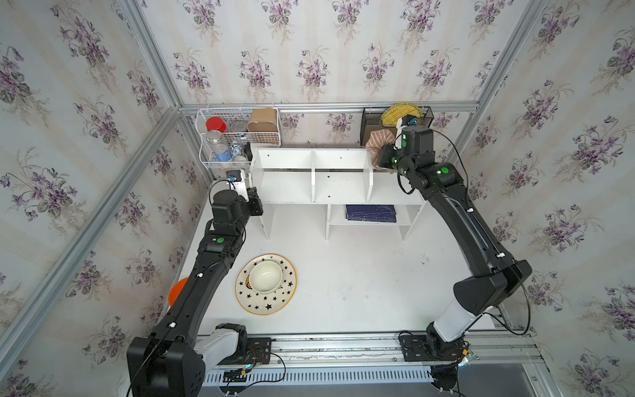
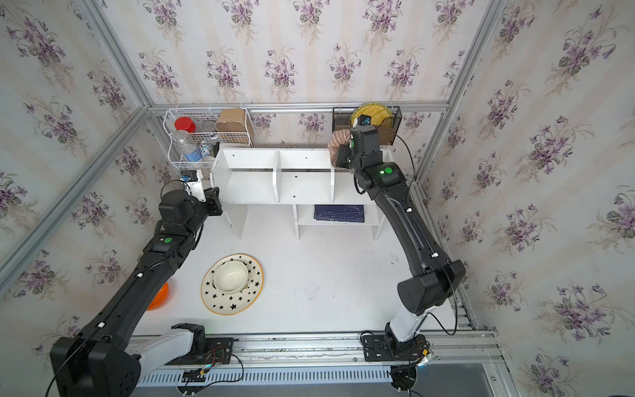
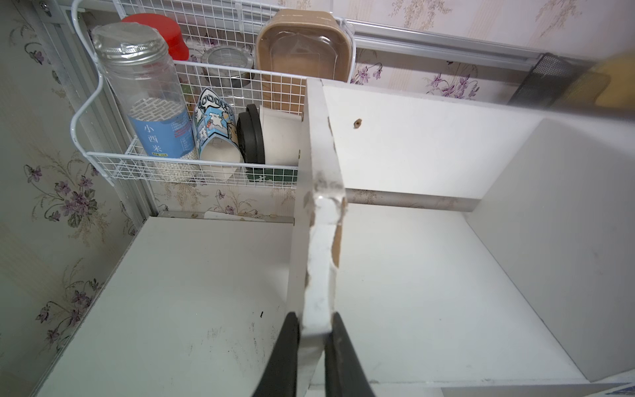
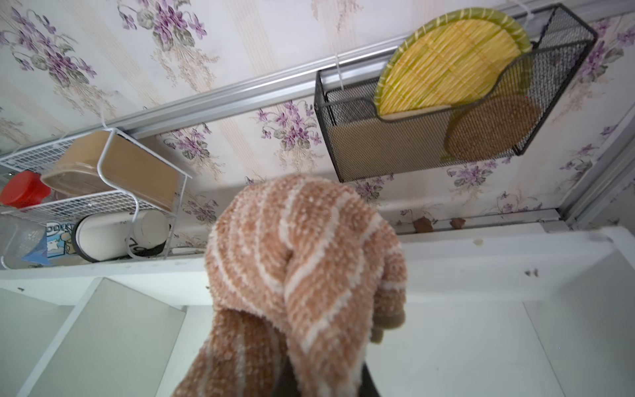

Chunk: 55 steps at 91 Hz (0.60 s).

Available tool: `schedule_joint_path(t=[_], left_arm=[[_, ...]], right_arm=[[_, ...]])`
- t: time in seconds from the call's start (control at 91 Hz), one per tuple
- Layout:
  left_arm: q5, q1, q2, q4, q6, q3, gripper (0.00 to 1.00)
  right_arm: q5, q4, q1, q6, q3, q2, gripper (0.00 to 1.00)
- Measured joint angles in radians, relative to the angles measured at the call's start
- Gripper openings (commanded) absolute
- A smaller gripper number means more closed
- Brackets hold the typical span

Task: Wipe the bookshelf clean with a cloth
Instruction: Wipe the dust from the shelf.

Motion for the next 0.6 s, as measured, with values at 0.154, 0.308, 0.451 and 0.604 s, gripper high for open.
schedule_joint_path(t=[0.154, 0.308, 0.451, 0.604], left_arm=[[0.000, 0.000, 0.000, 0.000, 0.000, 0.000, 0.00], [0.000, 0.000, 0.000, 0.000, 0.001, 0.000, 0.00], [0.000, 0.000, 0.000, 0.000, 0.002, 0.000, 0.00], [0.000, 0.000, -0.001, 0.000, 0.002, 0.000, 0.00]], right_arm=[[0.048, -0.029, -0.014, -0.024, 0.119, 0.085, 0.00], [0.098, -0.084, -0.077, -0.029, 0.155, 0.126, 0.00], [0.182, -0.157, -0.143, -0.029, 0.149, 0.108, 0.00], [0.265, -0.203, -0.198, -0.042, 0.148, 0.063, 0.00]])
